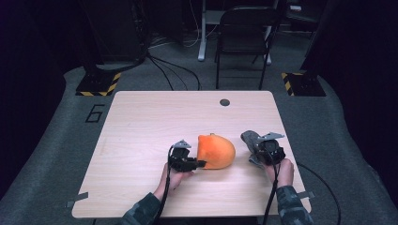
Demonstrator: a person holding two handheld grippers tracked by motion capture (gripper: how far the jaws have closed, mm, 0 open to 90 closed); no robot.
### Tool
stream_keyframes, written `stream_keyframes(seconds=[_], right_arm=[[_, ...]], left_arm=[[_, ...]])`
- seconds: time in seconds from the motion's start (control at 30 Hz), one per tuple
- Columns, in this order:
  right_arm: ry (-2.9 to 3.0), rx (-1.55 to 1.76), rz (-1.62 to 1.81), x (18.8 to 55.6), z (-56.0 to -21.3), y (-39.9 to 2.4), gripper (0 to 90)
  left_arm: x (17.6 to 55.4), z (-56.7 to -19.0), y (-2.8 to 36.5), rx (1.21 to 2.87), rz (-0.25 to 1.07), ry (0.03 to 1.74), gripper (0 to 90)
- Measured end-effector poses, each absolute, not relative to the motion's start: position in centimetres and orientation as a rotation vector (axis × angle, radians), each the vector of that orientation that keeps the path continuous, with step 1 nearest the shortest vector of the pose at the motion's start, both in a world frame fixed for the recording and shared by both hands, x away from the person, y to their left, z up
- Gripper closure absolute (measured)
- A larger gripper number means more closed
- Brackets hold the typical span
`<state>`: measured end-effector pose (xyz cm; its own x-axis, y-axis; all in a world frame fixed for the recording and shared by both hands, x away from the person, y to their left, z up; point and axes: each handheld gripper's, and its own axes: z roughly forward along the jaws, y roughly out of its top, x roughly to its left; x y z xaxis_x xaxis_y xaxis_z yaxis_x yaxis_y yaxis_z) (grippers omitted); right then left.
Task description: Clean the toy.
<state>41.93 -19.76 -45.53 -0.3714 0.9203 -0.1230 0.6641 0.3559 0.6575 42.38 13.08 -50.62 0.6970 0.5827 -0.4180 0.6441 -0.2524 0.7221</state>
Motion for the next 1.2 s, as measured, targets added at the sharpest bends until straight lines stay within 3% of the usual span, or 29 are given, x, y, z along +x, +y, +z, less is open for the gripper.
stream_keyframes(seconds=[0.27,0.53,0.87,1.2], right_arm=[[2.180,1.196,0.928,39.5,-40.8,-14.4,73.9],[2.251,1.020,0.931,38.3,-41.0,-7.3,73.6],[2.234,0.951,0.862,37.9,-42.0,-6.9,74.0],[2.187,1.153,0.788,40.5,-44.3,-11.9,73.9]], left_arm=[[42.1,-50.6,12.7,1.941,-0.041,0.938,73.3],[41.8,-50.7,12.5,1.965,0.033,0.885,72.9],[41.6,-50.6,12.0,1.995,0.077,0.851,73.1],[41.7,-50.7,12.0,1.974,0.069,0.833,72.9]])
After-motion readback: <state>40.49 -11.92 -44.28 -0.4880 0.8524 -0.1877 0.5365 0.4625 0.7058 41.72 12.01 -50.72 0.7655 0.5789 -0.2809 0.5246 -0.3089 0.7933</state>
